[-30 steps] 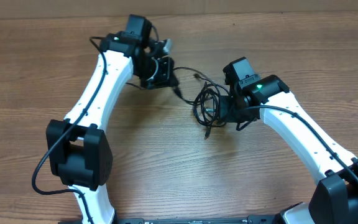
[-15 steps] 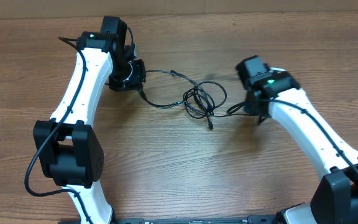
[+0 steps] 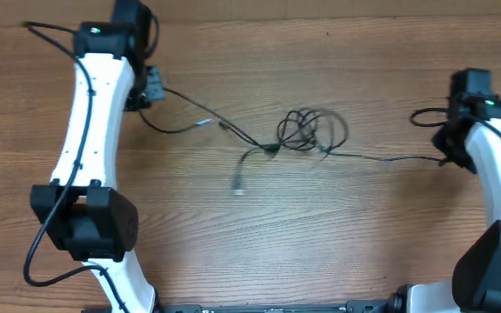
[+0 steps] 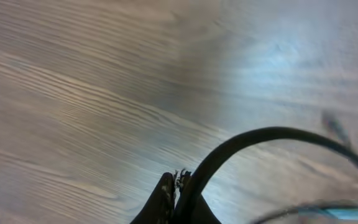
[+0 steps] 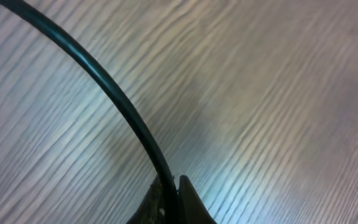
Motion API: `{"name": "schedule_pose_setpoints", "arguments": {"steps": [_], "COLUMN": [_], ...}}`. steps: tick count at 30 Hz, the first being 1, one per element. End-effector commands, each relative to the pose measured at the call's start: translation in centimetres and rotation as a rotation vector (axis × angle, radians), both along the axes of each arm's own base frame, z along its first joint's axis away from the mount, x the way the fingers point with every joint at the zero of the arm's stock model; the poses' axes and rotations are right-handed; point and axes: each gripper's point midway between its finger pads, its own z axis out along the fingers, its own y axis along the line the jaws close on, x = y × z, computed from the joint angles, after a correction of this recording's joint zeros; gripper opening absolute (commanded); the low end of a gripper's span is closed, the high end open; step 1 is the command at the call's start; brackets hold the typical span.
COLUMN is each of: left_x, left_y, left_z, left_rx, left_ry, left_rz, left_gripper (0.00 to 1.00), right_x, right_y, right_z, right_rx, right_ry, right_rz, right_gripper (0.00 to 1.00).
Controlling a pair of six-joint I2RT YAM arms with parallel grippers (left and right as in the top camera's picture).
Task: Untangle cables
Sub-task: 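Pull the grippers apart, stretching the cable left and right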
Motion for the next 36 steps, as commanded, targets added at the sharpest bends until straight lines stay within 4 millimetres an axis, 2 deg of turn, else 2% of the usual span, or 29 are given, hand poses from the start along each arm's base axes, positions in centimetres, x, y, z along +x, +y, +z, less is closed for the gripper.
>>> {"name": "schedule_pose_setpoints", "arguments": {"steps": [1, 6, 15, 18, 23, 27, 31, 34, 36], "left_x": [0.3, -0.4, -1.3, -1.9, -3.5, -4.6, -5.1, -4.7, -4.0], "left_y": [3.7, 5.9, 7.3, 8.2, 10.3, 11.3, 11.1, 9.8, 7.7], "left_z": [3.3, 5.8, 7.9, 8.7, 11.3, 13.2, 14.3, 13.9, 13.4], "left_rx": [0.054, 0.052, 0.081, 0.118, 0.160, 0.155, 0.149, 0.073, -0.040], "left_ry": [-0.078, -0.113, -0.147, -0.162, -0.227, -0.289, -0.320, -0.320, -0.318], "left_rz": [0.130, 0.186, 0.219, 0.245, 0.315, 0.354, 0.352, 0.318, 0.252], "left_gripper": [0.04, 0.04, 0.04, 0.04, 0.04, 0.04, 0.04, 0.04, 0.04], "right_x": [-0.4, -1.4, -2.8, -3.4, -4.3, -4.2, -3.2, -2.0, -0.7], "right_y": [-2.4, -4.6, -7.0, -8.0, -9.3, -9.2, -8.5, -7.2, -5.7], "right_z": [1.5, 1.5, 1.3, 1.2, 1.0, 1.0, 0.8, 0.8, 0.8], "right_rx": [0.000, 0.035, 0.069, 0.096, 0.138, 0.152, 0.204, 0.278, 0.357], "right_ry": [-0.075, -0.102, -0.137, -0.159, -0.190, -0.200, -0.220, -0.254, -0.287], "right_rz": [-0.083, -0.157, -0.248, -0.290, -0.337, -0.337, -0.271, -0.192, -0.101], "right_gripper": [0.04, 0.04, 0.04, 0.04, 0.04, 0.04, 0.04, 0.04, 0.04]}}
